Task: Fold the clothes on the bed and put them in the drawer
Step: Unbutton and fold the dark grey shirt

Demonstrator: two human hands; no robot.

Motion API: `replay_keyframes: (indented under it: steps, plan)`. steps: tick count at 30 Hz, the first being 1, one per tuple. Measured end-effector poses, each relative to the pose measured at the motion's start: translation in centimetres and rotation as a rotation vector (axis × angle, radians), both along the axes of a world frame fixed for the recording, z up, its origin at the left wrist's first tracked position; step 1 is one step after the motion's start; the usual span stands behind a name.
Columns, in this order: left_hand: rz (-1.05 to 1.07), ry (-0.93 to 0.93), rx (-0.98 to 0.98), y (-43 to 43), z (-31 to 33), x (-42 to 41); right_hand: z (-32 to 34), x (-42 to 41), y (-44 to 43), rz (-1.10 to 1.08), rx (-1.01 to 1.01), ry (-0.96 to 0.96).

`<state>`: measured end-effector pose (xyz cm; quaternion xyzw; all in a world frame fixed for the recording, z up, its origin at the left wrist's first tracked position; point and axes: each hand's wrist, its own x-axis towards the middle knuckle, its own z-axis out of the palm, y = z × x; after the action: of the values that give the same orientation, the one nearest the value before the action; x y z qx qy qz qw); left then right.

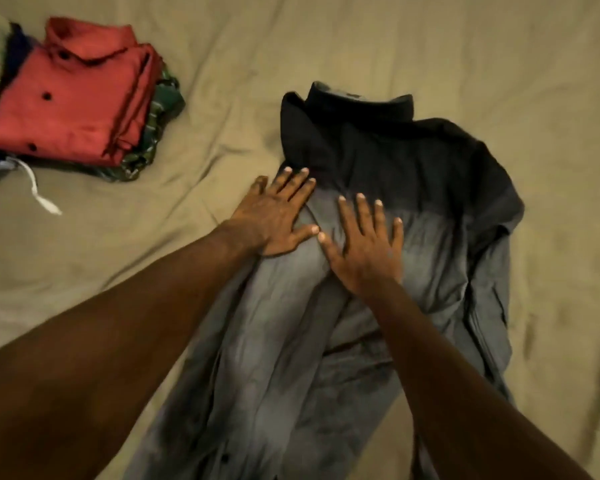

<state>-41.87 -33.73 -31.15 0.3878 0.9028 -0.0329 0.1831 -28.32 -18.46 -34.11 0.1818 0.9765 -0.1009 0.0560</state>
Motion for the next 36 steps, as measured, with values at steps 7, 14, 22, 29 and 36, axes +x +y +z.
replay_keyframes:
  steps: [7, 14, 22, 29, 36]
  plan:
    - [0.58, 0.069, 0.361, 1.2, 1.6, -8.2, -1.5, 0.5, 0.3, -0.082, 0.033, 0.053]
    - [0.622, -0.115, 0.588, 8.6, 1.9, -13.1, -2.3, 1.0, 0.5, -0.085, 0.049, 0.097]
    - [0.711, 0.17, 0.607, 11.3, 2.6, -8.4, -1.0, 1.3, 0.6, -0.11, -0.001, 0.165]
    - [0.235, -0.244, 0.42, 17.1, 3.3, -10.1, -0.4, 3.2, 2.0, -0.057, -0.091, 0.192]
    - [0.246, 0.009, 0.432, 18.4, 4.3, -2.8, 1.6, 9.5, 4.1, -0.44, -0.086, 0.325]
